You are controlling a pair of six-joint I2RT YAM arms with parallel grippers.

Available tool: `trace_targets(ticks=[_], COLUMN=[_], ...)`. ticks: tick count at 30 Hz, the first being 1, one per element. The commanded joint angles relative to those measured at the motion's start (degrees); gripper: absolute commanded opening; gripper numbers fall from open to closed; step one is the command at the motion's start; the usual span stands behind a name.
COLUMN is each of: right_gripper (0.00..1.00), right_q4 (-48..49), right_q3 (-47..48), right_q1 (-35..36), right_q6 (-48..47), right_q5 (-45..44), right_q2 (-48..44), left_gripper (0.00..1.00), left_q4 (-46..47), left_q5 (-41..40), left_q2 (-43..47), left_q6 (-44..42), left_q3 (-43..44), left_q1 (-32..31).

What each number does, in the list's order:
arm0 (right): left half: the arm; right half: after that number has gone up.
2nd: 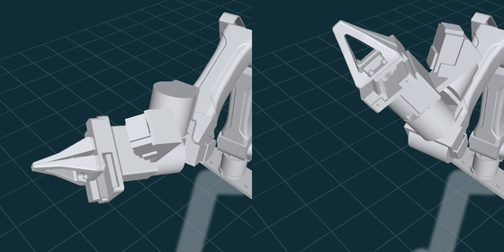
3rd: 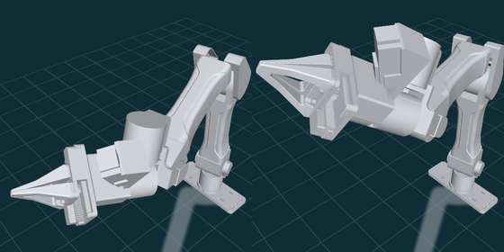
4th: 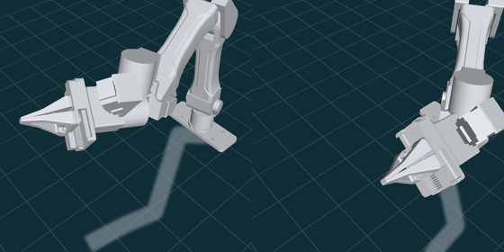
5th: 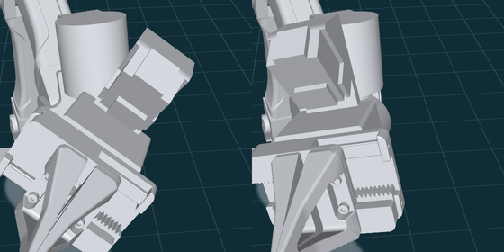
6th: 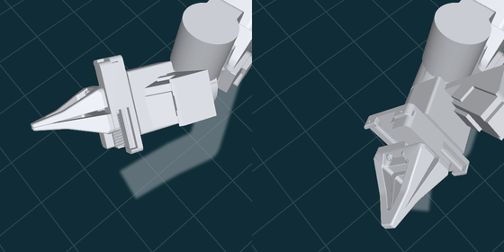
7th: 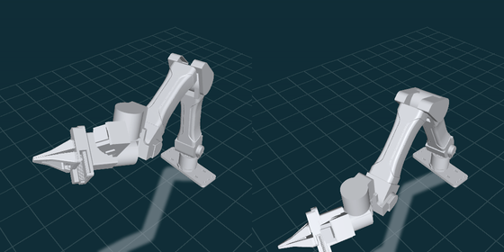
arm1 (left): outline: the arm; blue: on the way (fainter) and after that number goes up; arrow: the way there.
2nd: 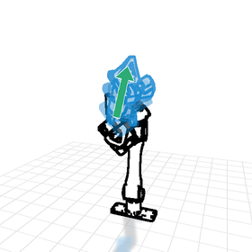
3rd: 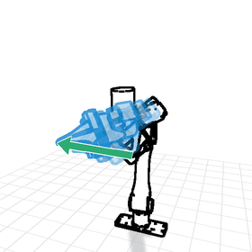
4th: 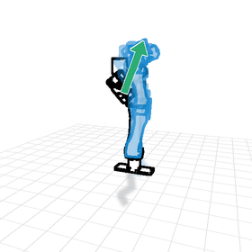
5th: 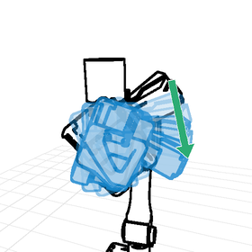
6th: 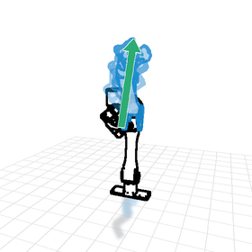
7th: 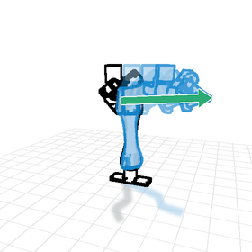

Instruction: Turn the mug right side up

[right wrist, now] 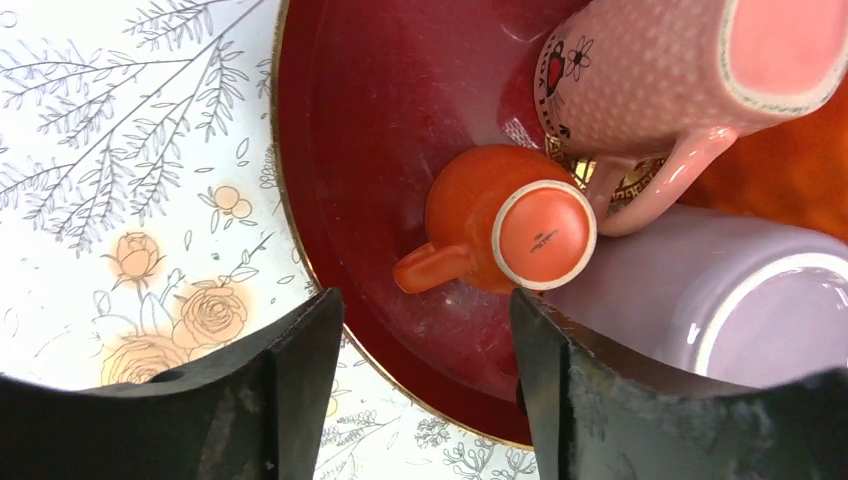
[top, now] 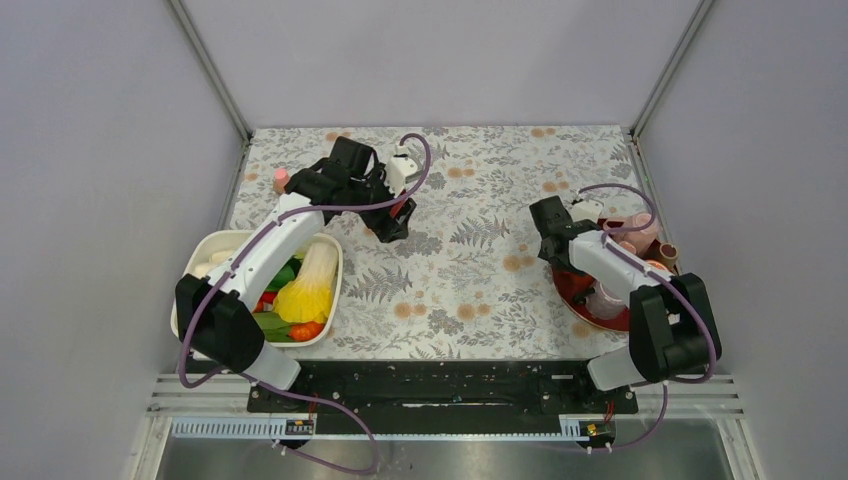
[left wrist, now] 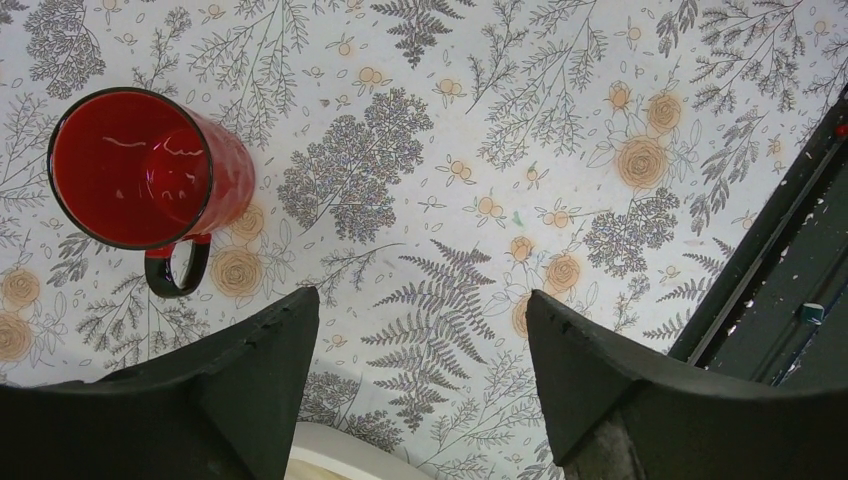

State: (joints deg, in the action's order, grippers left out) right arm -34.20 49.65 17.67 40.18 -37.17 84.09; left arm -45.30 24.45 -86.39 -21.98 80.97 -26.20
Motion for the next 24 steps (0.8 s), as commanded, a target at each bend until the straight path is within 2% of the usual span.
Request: trace_targets(ticks=[1, 3, 5, 14, 19, 24], right_gripper=[0.77, 0.88, 0.97, 0.99, 0.90, 0.70], right_q4=[-1.70, -2.27, -1.88, -3.68, -4.09, 1.07], right_q3=[3.20, 3.07, 2.86, 7.23, 8.25, 6.54], right_q1=[-0.01, -0.33, -2.40, -10.11, -11.32, -11.29], right_q6=[-4.49, -6.04, -7.54, -10.79, -11.24, -11.88], right_q5=[-0.70, -2.35, -0.45, 8.88, 11.28, 24.76], right_q2=[-6.27, -9.34, -10.96, -1.73, 2.25, 2.82], left_gripper=[0.79, 0.79, 0.79, 0.79, 0.79, 0.79], left_q4=[2.50, 2.49, 2.48, 2.49, 2.50, 2.71], left_q5=[2.81, 3.24, 3.45, 2.99, 3.06, 3.19], left_q2=[1.68, 2.19, 2.51, 3.67, 4.41, 4.52], left_q6=[0.27, 0.15, -0.01, -0.60, -0.85, -0.85], left_q3=[-0.37, -0.90, -1.31, -2.67, -3.57, -3.41], left_q1=[-0.16, -0.17, -0.14, -0.17, -0.17, -0.17])
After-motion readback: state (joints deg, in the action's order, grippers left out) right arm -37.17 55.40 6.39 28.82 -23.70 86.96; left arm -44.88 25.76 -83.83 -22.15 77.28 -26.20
